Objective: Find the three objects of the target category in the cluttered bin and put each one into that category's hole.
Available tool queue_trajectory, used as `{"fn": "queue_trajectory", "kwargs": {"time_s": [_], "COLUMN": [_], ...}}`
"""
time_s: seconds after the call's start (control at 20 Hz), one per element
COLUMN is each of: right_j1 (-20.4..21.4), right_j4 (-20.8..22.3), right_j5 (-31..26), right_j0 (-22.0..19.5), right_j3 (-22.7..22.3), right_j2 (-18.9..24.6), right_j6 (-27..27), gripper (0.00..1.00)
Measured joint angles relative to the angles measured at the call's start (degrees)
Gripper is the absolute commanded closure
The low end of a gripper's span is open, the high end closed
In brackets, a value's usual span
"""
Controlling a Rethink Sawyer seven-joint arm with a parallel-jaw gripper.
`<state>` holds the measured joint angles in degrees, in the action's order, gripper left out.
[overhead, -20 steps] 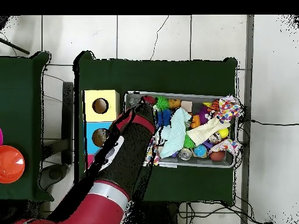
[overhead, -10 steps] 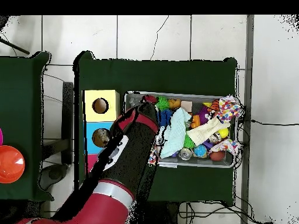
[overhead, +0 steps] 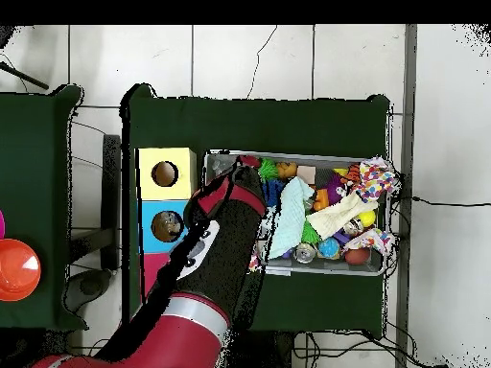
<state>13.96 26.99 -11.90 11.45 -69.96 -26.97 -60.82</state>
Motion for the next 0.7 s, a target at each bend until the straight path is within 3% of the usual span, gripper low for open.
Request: {"fn": "queue_trajectory", "kwargs": {"time_s": [0.7], "right_j1": [0.0], "right_j4": [-0.1], "right_j5": [0.0], "right_j0": [1.94], "right_j3": [0.0], "right_j2": [0.02], "right_j6": [0.0], "gripper": [1.0]}}
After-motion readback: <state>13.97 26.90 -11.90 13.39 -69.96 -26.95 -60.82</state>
